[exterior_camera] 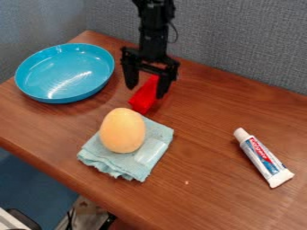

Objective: Put the red object on the blue plate

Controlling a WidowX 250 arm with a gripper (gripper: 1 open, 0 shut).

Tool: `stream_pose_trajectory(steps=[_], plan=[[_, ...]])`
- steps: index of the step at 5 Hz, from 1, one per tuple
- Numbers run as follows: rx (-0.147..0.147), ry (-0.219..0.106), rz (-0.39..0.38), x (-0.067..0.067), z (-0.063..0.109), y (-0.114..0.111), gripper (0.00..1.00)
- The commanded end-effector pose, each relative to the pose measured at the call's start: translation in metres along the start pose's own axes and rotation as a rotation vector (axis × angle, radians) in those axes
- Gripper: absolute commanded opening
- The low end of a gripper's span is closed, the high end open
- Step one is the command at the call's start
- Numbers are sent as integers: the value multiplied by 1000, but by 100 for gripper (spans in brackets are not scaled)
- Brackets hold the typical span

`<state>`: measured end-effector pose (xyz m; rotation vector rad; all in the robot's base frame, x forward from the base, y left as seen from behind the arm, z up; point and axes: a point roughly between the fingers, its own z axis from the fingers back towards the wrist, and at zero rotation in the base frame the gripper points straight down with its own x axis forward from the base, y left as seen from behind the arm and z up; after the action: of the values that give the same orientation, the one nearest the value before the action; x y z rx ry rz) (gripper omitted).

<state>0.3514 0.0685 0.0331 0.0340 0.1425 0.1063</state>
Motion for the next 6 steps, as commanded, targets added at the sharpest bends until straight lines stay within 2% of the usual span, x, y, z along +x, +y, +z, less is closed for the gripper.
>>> stream_pose_trajectory(steps=[1, 6], plan=[[14, -27, -12, 3, 6, -2, 0], [-17, -49, 0, -2, 16, 4, 0]])
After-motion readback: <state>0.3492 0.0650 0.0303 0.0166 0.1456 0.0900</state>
